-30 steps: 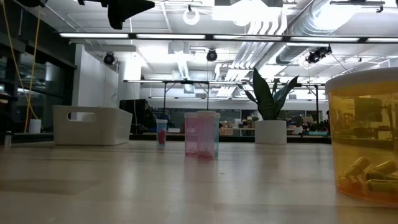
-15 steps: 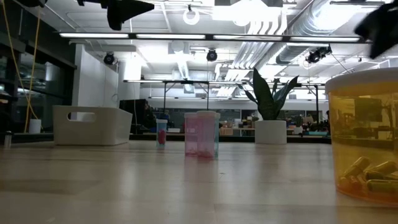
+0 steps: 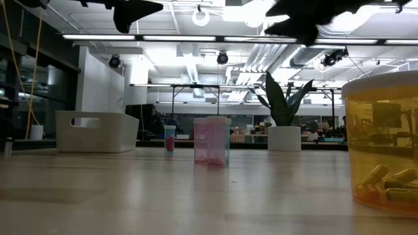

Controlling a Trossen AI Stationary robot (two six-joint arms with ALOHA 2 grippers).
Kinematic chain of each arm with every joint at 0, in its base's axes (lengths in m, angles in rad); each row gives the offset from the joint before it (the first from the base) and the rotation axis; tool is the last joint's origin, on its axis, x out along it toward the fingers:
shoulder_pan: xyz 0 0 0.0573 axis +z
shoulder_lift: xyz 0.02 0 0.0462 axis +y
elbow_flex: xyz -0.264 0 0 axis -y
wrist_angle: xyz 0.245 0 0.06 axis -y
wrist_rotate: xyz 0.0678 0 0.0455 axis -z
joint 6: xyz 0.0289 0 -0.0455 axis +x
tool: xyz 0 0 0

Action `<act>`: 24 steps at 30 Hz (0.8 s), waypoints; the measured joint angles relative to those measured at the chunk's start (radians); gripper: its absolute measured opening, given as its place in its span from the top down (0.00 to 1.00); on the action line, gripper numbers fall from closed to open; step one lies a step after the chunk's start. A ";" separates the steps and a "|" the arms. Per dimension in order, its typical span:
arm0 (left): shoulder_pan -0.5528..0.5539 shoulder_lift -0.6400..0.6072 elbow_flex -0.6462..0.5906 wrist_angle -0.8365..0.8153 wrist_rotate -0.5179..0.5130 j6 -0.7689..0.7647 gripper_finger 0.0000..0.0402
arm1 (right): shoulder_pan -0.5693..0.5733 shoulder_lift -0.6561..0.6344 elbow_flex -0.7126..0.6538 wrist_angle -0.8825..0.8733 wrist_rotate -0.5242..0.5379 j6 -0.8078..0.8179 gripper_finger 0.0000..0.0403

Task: Pick and place medicine bottles into bin by pill shape (circle, oval)
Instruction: Put the left orange capsule bottle into the gray bin

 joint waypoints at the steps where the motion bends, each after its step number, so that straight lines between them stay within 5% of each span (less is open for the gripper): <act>1: 0.000 0.000 0.000 0.000 0.007 -0.006 0.27 | -0.023 0.000 0.005 0.041 -0.013 -0.038 0.50; 16: -0.003 0.000 0.005 -0.021 0.048 -0.050 0.27 | -0.129 0.000 0.017 0.196 -0.161 -0.111 0.50; 24: -0.225 0.062 0.236 -0.697 0.082 -0.145 0.27 | -0.129 0.000 0.017 0.176 -0.161 -0.082 0.50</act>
